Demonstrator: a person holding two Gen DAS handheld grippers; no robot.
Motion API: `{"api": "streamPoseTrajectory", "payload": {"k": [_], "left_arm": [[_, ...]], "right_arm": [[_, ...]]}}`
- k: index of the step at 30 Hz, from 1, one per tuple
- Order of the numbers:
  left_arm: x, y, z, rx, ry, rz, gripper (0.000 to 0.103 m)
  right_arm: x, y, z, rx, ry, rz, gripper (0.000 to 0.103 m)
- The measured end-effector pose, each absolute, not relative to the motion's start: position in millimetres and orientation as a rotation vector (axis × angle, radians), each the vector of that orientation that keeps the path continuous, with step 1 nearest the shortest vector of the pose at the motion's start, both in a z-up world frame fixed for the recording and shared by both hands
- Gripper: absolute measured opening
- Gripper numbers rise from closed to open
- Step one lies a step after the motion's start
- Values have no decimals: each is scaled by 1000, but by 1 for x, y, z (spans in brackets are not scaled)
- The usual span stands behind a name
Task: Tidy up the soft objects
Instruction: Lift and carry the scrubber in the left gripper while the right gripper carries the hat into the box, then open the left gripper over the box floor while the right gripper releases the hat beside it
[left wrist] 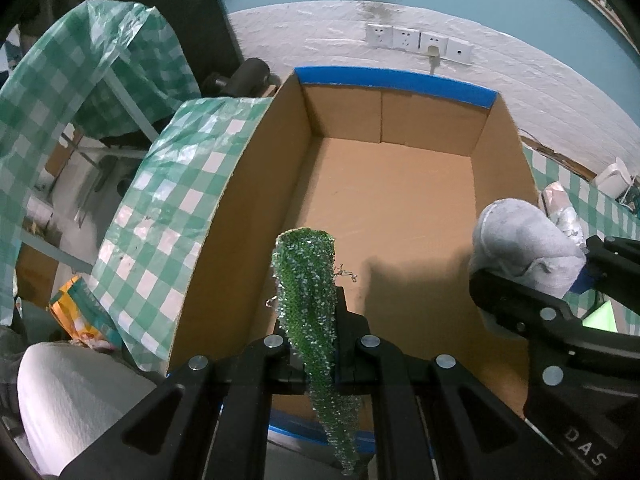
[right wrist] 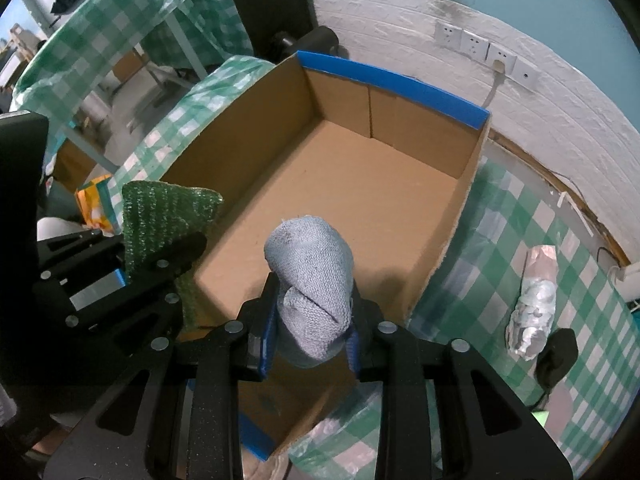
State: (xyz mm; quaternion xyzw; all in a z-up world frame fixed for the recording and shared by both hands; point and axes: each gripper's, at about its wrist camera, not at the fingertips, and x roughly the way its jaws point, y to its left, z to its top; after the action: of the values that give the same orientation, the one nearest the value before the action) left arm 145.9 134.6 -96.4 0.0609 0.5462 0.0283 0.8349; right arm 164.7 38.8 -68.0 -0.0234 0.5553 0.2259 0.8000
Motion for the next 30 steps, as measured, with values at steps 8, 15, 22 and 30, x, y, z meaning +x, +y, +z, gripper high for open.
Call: {"api": "streamPoseTrajectory", "payload": {"k": [8,15,22,30], "left_arm": [[146,139,-96,143,1142,96,53],[144,131,-85,152,1113,76,55],[141,112,-78,167,1098,38,56],[137,79,-68,196,1072,-18,56]], "right_arm": [[165,31,-67,-67,1167,422,60],[160,15,-59,-63,1151,390,61],[150,-14,-53,-45,1152,347,63],[135,-67,-52,1,1161,268,63]]}}
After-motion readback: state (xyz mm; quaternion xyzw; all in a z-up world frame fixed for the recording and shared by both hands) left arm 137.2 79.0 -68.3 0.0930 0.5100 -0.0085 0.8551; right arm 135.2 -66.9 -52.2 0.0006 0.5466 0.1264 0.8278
